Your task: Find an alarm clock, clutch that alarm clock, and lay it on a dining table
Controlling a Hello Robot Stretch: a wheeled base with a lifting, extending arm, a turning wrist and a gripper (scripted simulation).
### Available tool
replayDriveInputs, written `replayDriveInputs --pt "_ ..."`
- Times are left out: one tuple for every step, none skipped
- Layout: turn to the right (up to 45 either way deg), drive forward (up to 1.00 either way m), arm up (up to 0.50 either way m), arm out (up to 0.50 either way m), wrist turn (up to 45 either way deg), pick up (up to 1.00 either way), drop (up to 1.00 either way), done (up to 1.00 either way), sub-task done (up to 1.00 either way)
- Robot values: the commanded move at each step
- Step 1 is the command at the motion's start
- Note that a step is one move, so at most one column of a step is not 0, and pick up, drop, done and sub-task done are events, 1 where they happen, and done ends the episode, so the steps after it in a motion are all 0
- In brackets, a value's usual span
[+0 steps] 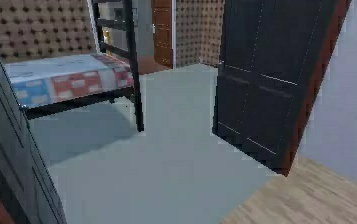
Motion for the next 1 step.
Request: replayDriveInputs --pt "0.0 1.0 0.0 0.0 0.0 0.0 0.0 0.0 0.0"
